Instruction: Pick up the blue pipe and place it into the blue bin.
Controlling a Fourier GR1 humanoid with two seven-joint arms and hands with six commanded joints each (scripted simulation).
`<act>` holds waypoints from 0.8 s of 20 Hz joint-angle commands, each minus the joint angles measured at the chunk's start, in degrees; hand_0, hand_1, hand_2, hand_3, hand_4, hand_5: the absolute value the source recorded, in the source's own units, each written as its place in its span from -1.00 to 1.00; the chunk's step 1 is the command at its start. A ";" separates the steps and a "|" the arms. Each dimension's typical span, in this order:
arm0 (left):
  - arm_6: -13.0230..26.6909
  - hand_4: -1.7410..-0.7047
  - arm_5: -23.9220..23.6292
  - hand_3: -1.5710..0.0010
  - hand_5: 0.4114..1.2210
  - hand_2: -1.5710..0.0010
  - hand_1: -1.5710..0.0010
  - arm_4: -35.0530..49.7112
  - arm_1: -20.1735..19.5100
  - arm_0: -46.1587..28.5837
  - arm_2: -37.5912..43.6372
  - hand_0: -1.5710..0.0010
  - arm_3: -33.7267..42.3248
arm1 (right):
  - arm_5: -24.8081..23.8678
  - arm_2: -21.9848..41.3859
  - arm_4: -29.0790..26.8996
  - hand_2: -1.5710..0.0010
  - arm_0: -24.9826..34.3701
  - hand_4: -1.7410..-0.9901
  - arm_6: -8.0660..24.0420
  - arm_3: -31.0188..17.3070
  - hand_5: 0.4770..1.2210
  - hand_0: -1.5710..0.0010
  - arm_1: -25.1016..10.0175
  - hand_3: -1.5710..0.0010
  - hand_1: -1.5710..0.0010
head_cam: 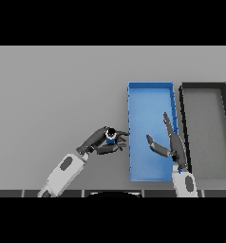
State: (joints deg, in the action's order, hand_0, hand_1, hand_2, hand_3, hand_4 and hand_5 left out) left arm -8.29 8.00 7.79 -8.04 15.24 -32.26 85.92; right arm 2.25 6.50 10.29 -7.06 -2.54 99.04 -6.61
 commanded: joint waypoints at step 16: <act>7.24 -1.00 0.03 -0.90 1.00 -1.00 -1.00 -1.44 -0.76 0.40 -1.79 -1.00 4.21 | 6.14 -1.41 -10.19 1.00 -1.91 0.45 -3.62 4.37 -0.65 1.00 -0.43 1.00 1.00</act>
State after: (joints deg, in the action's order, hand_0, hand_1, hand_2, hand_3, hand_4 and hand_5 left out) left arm -1.01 8.12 6.44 -8.79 15.67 -34.05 90.13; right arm 8.37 5.06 0.06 -8.92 -6.51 103.44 -7.08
